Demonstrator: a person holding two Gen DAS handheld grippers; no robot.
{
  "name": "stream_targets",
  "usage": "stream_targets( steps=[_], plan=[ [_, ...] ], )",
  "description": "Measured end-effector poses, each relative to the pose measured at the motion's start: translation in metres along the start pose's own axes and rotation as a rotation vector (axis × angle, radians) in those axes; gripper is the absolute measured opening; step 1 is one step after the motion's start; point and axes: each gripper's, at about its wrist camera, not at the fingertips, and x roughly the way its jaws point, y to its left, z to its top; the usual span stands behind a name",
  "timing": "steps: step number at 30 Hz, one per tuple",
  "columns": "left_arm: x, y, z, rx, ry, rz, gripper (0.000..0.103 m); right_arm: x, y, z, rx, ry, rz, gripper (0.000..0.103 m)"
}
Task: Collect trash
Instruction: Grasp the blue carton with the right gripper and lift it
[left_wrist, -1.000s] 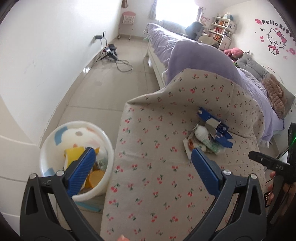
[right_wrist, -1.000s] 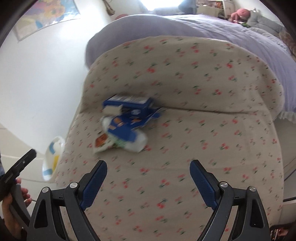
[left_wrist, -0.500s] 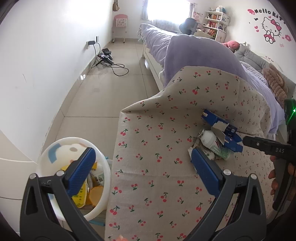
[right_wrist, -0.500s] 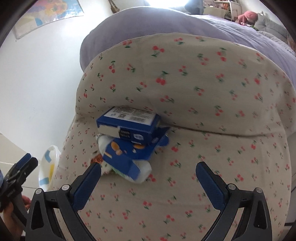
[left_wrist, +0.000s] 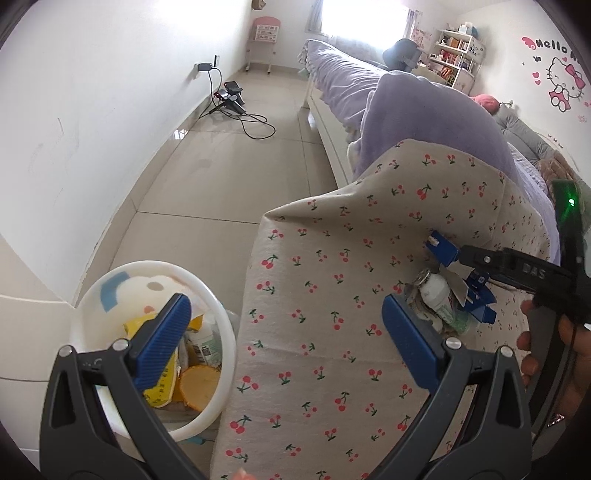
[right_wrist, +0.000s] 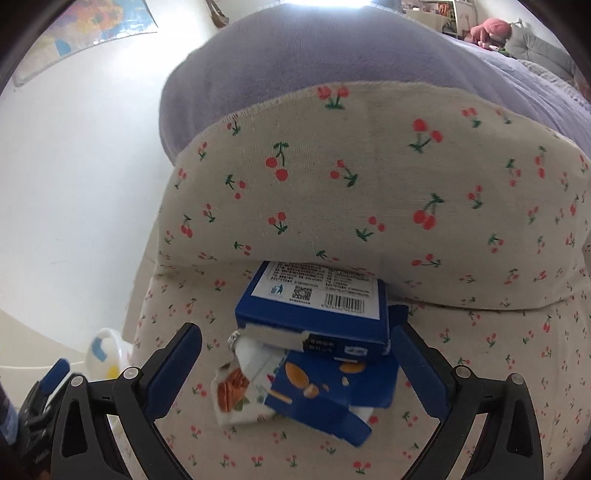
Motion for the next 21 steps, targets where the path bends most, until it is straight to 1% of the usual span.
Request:
stream_targets(
  steps=[2, 4, 8, 9, 10, 16, 21],
  plan=[
    [0.000, 0.000, -0.001, 0.004, 0.000, 0.002, 0.103, 0.007, 0.001, 0.000, 0.002, 0.012, -0.024, 0.103],
    [-0.001, 0.001, -0.001, 0.009, 0.001, 0.004, 0.103, 0.012, -0.001, -0.001, 0.014, 0.033, -0.030, 0.103],
    [-0.001, 0.000, -0.003, 0.016, 0.005, 0.002, 0.103, 0.022, -0.008, -0.003, 0.048, 0.082, -0.006, 0.102],
    [-0.002, 0.000, -0.003, 0.018, 0.006, 0.000, 0.103, 0.023, -0.010, -0.003, 0.057, 0.086, 0.000, 0.099],
    [-0.002, -0.001, -0.003, 0.022, 0.007, -0.004, 0.103, 0.022, -0.013, -0.004, 0.069, 0.090, 0.010, 0.094],
    [-0.004, -0.009, -0.005, 0.053, 0.021, -0.031, 0.103, 0.002, -0.032, -0.009, 0.100, 0.079, 0.057, 0.093],
    [-0.004, -0.018, -0.004, 0.069, 0.041, -0.066, 0.103, -0.027, -0.036, -0.019, 0.083, 0.061, 0.058, 0.093]
  ],
)
